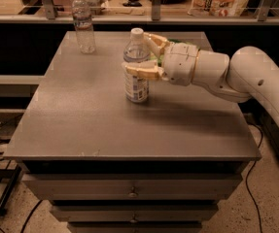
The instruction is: Place blue plastic bottle upright
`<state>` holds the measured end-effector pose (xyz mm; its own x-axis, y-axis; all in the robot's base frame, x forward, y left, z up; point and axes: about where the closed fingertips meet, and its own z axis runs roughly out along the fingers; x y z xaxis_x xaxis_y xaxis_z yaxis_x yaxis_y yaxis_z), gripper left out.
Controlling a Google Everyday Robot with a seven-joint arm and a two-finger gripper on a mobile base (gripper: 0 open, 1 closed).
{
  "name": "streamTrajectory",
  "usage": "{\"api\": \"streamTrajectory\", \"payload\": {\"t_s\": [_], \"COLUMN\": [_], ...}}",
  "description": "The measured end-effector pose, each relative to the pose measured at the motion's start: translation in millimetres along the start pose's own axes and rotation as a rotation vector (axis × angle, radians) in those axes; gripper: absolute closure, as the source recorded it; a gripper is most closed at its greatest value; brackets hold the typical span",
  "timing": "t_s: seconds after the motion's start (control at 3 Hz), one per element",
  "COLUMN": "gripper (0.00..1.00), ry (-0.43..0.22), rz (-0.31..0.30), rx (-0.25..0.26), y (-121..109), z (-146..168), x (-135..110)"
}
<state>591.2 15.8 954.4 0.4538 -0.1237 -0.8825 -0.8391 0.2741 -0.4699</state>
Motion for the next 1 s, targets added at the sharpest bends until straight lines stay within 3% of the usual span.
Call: {"api": "streamTrajectory", "payload": {"t_s": [0.33, 1.0], "gripper": [0.04, 0.00], "ry": [-0.002, -0.001], "rz": [0.006, 0.010], "rx": [0.004, 0.005], "y": [0.8, 0.6], "z": [-0.1, 0.5], "x": [0.3, 0.5]}}
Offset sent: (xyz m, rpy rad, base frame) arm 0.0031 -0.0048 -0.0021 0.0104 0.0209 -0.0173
